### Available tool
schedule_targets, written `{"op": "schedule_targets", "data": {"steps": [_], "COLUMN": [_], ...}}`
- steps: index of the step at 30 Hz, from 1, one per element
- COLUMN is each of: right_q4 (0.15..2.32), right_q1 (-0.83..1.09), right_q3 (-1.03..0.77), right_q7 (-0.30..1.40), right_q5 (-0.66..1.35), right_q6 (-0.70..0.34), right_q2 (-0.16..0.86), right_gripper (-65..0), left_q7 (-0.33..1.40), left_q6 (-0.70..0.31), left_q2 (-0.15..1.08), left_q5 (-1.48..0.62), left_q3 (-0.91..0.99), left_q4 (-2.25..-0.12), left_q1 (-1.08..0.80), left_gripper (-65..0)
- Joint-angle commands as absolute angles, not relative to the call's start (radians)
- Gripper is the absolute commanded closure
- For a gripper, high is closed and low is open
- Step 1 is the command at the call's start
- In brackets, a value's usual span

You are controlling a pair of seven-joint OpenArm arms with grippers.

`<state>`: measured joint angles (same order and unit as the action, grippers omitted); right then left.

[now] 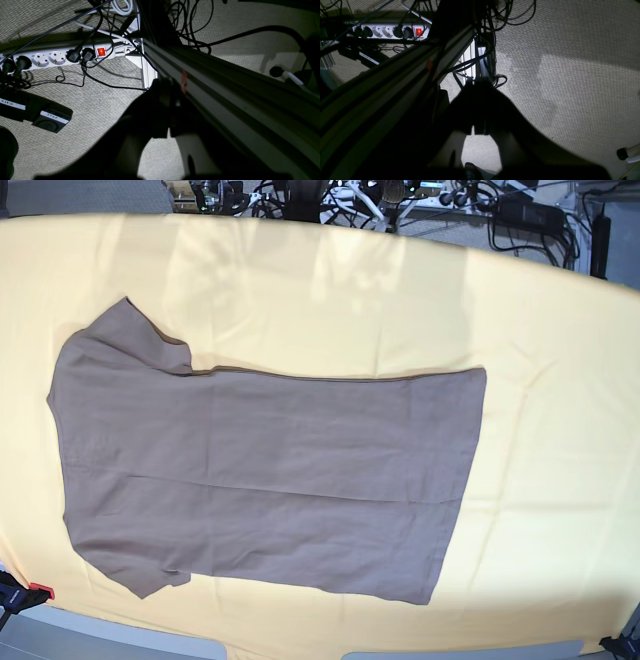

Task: Fold the T-shirt properly

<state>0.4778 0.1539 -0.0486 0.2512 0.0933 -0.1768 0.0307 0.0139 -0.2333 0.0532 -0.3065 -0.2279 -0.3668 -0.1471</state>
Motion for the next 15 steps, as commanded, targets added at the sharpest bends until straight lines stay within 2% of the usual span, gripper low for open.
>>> {"op": "schedule_targets", "data": {"steps": [1,8,15], "right_q4": [0.488,0.488,0.488], "right_q1": [0.152,0.152,0.152], "right_q3": [-0.051,-0.051,-0.051], "right_q7": [0.247,0.247,0.247], "right_q5": [0.093,0.093,0.093], "right_q6": [-0.184,-0.183,-0.183], "right_q2": [0.033,0.033,0.033], "right_gripper": [0.0,0.0,0.0], "left_q7": [-0.001,-0.001,-0.001], "left_q6": [-0.247,-0.344,-0.348], "left_q2": [0.050,0.050,0.050], "left_q5": [-0.305,-0.305,-0.304], "left_q3": [-0.228,-0.228,-0.228], "left_q4": [-0.377,-0.393,-0.393], "left_q1": [-0.149,-0.149,-0.149], "left_gripper": [0.0,0.0,0.0]}}
